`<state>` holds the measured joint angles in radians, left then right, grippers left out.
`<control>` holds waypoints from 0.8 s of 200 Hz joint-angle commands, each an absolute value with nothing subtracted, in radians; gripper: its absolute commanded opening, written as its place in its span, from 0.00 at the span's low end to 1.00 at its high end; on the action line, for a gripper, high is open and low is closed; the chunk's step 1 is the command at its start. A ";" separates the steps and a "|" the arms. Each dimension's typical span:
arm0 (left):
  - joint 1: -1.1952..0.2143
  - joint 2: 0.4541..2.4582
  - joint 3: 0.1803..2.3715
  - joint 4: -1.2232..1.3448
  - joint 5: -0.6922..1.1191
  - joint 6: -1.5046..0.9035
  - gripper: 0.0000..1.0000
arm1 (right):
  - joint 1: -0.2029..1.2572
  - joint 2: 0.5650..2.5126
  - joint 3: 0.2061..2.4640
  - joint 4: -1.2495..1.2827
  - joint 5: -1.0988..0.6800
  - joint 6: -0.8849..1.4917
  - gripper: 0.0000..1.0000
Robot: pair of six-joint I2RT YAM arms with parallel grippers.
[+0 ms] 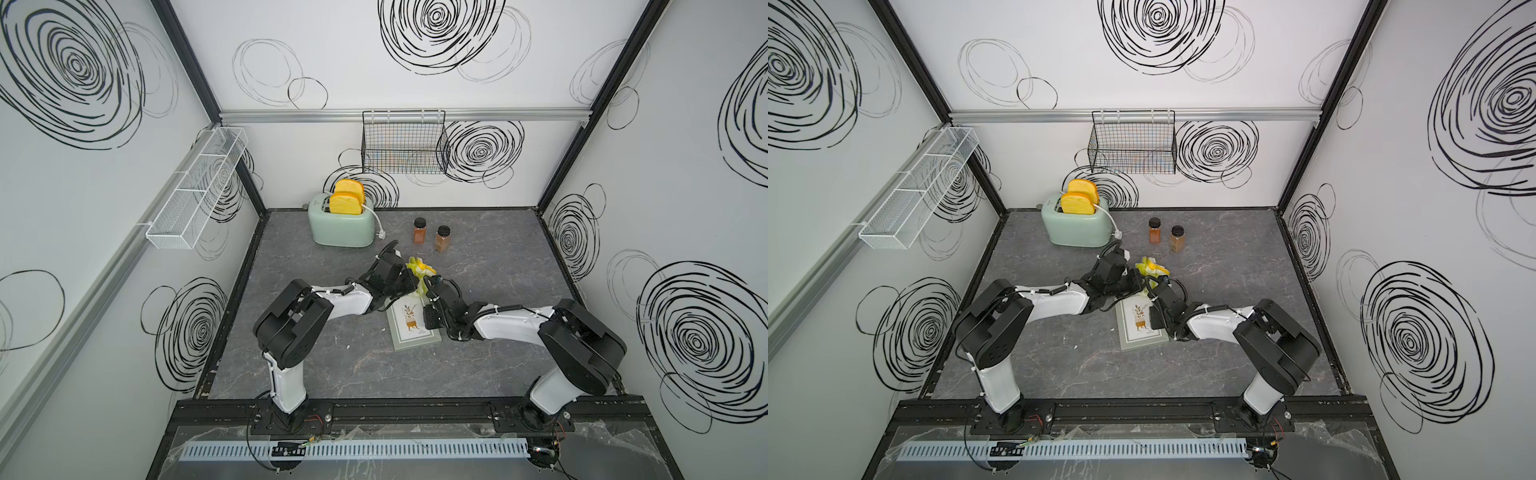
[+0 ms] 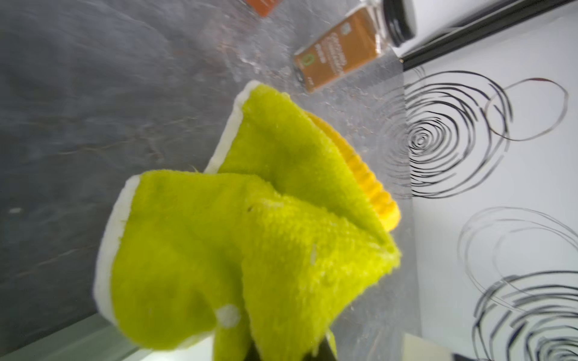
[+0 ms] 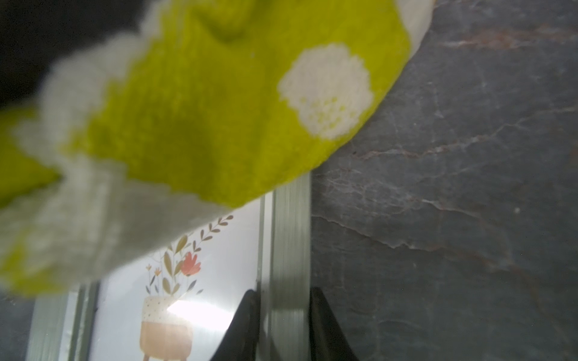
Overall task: Wipe the picture frame with a cloth
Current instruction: Wipe the dirt from the picture frame.
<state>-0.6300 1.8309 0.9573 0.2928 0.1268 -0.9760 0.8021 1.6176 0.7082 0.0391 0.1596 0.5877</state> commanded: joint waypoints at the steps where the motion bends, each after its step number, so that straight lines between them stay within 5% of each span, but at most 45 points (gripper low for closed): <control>1: -0.568 1.750 0.879 0.216 -0.027 -0.947 0.00 | 0.807 1.665 0.669 -0.031 0.164 0.617 0.26; 50: -0.468 1.604 0.746 0.127 -0.105 -0.920 0.00 | 0.805 1.660 0.655 -0.007 0.158 0.615 0.26; 160: -0.674 1.910 1.070 0.197 0.020 -0.931 0.00 | 0.801 1.669 0.651 0.000 0.161 0.618 0.27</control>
